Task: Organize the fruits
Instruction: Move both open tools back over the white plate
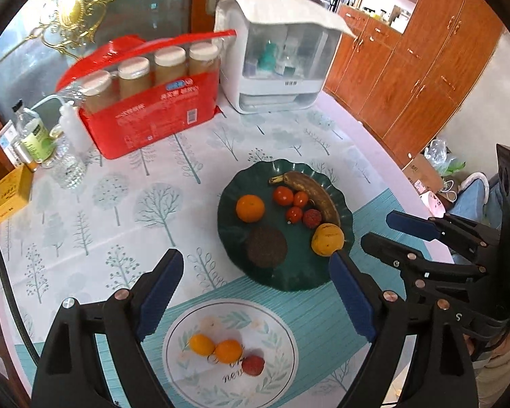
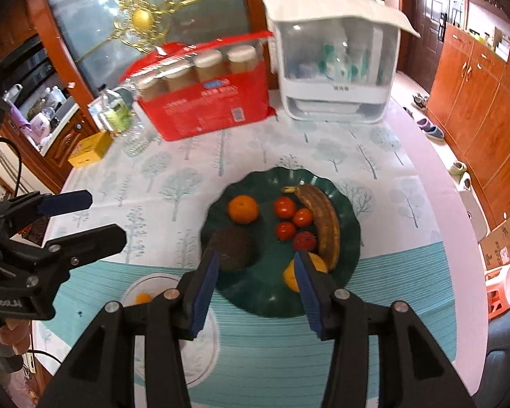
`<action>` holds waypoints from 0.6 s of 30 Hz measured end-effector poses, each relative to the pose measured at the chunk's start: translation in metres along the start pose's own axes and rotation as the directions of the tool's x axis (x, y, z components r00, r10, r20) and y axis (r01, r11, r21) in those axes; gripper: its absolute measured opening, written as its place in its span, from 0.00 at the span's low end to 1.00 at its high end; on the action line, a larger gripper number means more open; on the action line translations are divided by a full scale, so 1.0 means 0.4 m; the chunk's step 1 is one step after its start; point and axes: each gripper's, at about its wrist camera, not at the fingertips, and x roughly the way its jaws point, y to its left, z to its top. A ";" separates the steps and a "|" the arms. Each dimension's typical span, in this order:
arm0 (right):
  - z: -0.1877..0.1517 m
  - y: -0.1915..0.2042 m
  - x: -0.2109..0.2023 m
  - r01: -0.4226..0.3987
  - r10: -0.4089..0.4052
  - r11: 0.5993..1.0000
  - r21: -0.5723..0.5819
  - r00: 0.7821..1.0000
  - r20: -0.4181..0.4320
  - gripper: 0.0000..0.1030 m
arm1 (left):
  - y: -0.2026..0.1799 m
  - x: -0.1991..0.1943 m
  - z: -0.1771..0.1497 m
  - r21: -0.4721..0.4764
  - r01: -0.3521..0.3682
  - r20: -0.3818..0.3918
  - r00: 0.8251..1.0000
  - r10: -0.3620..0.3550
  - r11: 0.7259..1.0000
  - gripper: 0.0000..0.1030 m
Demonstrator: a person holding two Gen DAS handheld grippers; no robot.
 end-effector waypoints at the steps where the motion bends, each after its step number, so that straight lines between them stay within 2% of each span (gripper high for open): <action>1: -0.001 0.010 -0.007 -0.003 0.003 1.000 -0.003 1.000 0.005 0.46 | 0.005 -0.016 -0.006 -0.002 0.000 0.008 1.000 0.000 1.000 0.84; 11: -0.054 0.141 -0.045 -0.050 0.051 0.998 -0.039 0.999 0.014 0.47 | 0.082 -0.125 -0.091 -0.009 -0.032 0.075 0.997 0.033 0.999 0.85; 18: -0.109 0.193 -0.012 -0.074 0.074 0.997 -0.031 0.997 -0.024 0.47 | 0.131 -0.128 -0.157 -0.006 -0.056 0.079 0.995 0.056 0.998 0.85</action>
